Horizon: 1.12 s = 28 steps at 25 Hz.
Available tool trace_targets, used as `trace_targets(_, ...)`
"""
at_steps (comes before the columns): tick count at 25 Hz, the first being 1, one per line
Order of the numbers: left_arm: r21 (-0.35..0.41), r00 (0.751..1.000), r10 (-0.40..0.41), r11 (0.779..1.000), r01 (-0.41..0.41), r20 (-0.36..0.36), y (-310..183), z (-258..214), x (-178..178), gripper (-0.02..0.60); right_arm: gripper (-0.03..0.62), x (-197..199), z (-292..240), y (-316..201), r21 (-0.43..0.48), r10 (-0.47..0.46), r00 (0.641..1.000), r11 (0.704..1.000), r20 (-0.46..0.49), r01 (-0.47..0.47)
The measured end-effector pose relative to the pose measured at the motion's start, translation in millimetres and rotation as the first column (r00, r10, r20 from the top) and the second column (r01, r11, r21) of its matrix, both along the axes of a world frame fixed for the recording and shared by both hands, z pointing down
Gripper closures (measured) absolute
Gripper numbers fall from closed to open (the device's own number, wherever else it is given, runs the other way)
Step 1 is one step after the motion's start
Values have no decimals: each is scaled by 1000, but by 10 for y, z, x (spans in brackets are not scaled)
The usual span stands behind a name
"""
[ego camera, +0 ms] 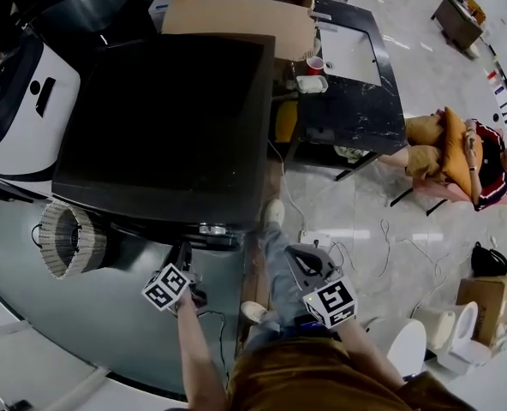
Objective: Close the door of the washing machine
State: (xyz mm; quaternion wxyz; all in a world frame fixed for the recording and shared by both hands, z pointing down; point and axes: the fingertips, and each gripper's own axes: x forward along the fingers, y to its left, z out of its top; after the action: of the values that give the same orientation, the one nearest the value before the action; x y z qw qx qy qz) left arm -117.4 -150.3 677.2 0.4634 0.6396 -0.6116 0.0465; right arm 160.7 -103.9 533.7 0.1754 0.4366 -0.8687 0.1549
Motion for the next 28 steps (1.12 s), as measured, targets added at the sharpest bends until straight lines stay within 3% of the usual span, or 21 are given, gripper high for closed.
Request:
trace_targets(8,6,999,-39,999,39,-23,-113,-3,39,380,582,17,21,-88,-5,8,1000,1000,6,-8)
trace_targets(21,12,998,-29,999,29,-63,-77,-37,66,380,582,-68,-149,-31,37,7,1000,999,30,-8)
trace_targets(28,126,997,25,991,-34,72,-29,-461,18,380,582,-199,-359,104,91,-7,1000,996,29,4)
